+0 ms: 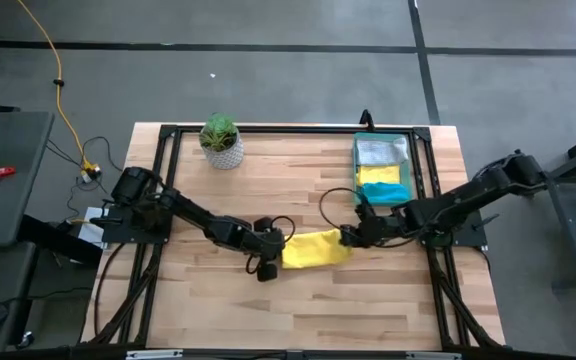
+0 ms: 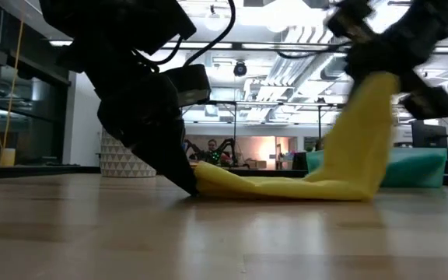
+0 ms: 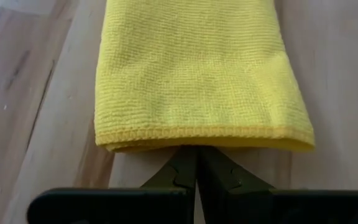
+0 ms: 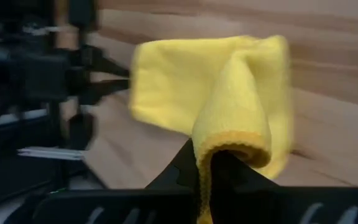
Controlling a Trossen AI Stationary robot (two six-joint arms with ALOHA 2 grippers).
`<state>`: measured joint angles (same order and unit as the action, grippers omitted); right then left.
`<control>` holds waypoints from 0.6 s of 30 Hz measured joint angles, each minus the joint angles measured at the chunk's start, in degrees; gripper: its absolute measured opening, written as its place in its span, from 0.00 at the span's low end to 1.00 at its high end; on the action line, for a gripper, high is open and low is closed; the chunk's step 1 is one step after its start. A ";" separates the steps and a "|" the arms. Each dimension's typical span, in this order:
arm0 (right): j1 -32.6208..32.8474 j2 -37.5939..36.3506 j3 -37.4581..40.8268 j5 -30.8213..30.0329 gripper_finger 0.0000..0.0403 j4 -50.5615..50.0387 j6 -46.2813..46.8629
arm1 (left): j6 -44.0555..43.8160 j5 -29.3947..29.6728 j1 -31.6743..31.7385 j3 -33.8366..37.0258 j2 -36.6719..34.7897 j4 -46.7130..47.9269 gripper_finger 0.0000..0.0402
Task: Fold microfiber towels
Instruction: Fold the yellow microfiber cloth
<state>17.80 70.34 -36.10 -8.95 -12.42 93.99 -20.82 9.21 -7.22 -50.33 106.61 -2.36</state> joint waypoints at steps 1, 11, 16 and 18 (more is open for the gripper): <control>-0.25 1.46 -0.85 0.02 0.00 2.47 -0.23 | 0.00 0.02 0.07 -0.01 0.00 -0.27 0.00; -2.80 16.04 -8.95 0.22 0.00 11.96 -6.61 | -0.23 0.76 0.51 0.03 0.22 -1.72 0.00; -4.57 23.67 -15.12 0.26 0.00 14.49 -9.35 | -0.44 0.74 0.52 0.09 0.22 -1.70 0.00; -4.83 25.22 -16.36 0.68 0.00 13.08 -10.38 | -0.48 0.68 0.52 0.17 0.20 -1.80 0.00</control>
<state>12.96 95.56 -52.46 -8.27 0.66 83.60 -21.30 9.89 -6.70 -50.16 106.80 -4.15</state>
